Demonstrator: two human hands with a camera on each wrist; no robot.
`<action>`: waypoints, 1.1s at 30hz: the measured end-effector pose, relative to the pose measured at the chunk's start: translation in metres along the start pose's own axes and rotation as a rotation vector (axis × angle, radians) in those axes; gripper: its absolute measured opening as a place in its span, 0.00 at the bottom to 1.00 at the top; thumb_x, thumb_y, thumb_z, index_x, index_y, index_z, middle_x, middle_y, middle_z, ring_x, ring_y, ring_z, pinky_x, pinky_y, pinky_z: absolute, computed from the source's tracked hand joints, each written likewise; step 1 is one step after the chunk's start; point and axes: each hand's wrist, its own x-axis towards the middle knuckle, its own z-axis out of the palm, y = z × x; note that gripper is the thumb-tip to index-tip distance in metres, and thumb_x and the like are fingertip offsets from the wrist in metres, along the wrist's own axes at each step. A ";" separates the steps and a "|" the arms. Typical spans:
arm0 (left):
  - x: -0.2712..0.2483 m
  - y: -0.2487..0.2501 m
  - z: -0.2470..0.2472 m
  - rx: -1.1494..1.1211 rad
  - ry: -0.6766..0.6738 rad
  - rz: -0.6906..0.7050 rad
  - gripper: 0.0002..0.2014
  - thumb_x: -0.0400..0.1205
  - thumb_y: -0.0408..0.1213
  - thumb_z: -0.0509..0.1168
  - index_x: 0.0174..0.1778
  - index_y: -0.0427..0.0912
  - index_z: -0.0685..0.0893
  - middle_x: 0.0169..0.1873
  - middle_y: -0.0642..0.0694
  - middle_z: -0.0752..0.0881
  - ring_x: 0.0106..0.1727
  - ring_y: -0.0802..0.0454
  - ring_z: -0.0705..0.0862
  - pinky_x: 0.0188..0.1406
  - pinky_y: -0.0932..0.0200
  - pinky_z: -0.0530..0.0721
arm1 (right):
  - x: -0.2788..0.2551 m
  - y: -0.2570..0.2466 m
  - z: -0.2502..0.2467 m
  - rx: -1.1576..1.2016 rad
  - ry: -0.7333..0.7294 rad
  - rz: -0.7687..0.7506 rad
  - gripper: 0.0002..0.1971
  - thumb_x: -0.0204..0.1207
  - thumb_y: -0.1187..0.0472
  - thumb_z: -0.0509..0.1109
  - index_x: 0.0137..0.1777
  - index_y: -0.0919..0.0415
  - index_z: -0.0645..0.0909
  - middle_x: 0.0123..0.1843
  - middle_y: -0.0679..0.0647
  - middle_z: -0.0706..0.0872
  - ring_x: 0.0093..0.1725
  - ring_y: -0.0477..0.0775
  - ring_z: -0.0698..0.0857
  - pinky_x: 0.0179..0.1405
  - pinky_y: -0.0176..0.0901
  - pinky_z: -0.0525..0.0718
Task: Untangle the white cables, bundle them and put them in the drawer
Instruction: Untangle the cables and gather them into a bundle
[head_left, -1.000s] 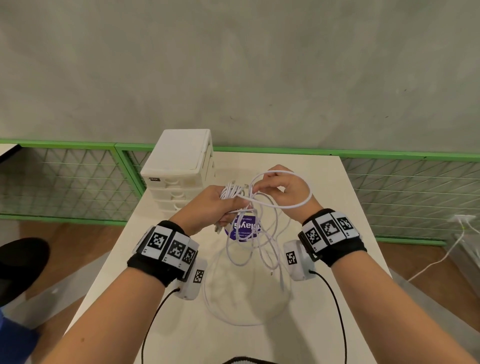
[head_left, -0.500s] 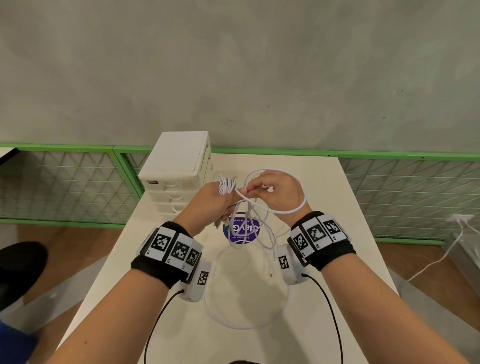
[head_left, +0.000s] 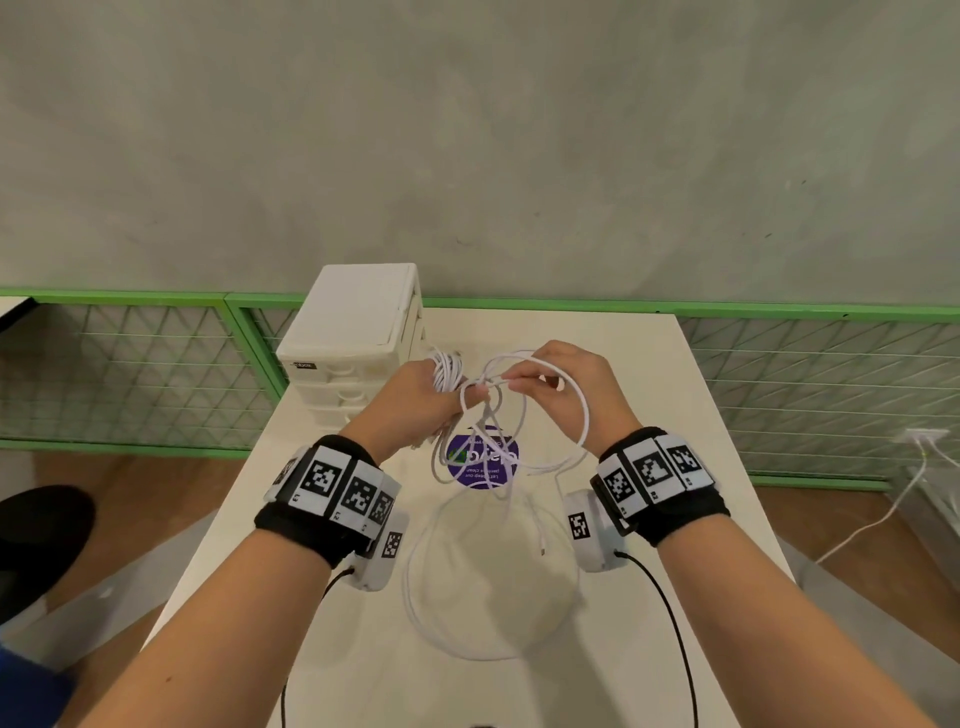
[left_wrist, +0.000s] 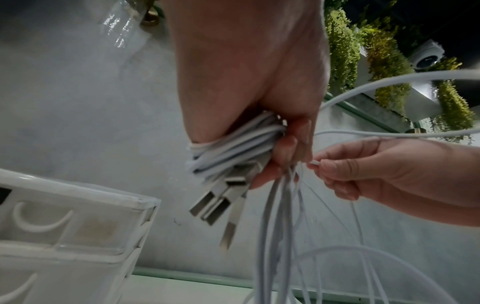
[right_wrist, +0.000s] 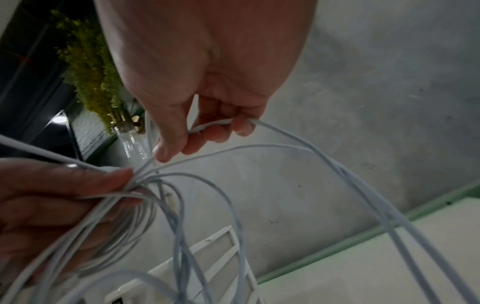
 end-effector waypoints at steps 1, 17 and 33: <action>0.000 0.001 0.001 0.015 -0.014 0.007 0.21 0.75 0.54 0.72 0.43 0.36 0.80 0.26 0.46 0.82 0.25 0.52 0.76 0.25 0.61 0.75 | 0.001 -0.003 0.001 -0.040 -0.030 -0.021 0.03 0.70 0.62 0.76 0.42 0.57 0.91 0.36 0.47 0.83 0.33 0.35 0.76 0.38 0.24 0.69; -0.006 0.010 -0.005 -0.014 -0.103 0.044 0.23 0.78 0.50 0.71 0.22 0.41 0.74 0.17 0.46 0.75 0.19 0.51 0.72 0.22 0.62 0.73 | 0.007 -0.002 0.006 -0.028 0.008 0.057 0.06 0.73 0.63 0.72 0.44 0.54 0.90 0.44 0.52 0.89 0.45 0.50 0.86 0.46 0.34 0.79; -0.010 0.015 -0.001 -0.420 -0.154 0.038 0.13 0.85 0.38 0.62 0.38 0.38 0.85 0.17 0.49 0.67 0.21 0.51 0.65 0.23 0.60 0.63 | 0.006 -0.015 0.006 0.186 0.172 0.160 0.05 0.64 0.63 0.79 0.38 0.56 0.87 0.35 0.43 0.86 0.40 0.41 0.83 0.49 0.37 0.79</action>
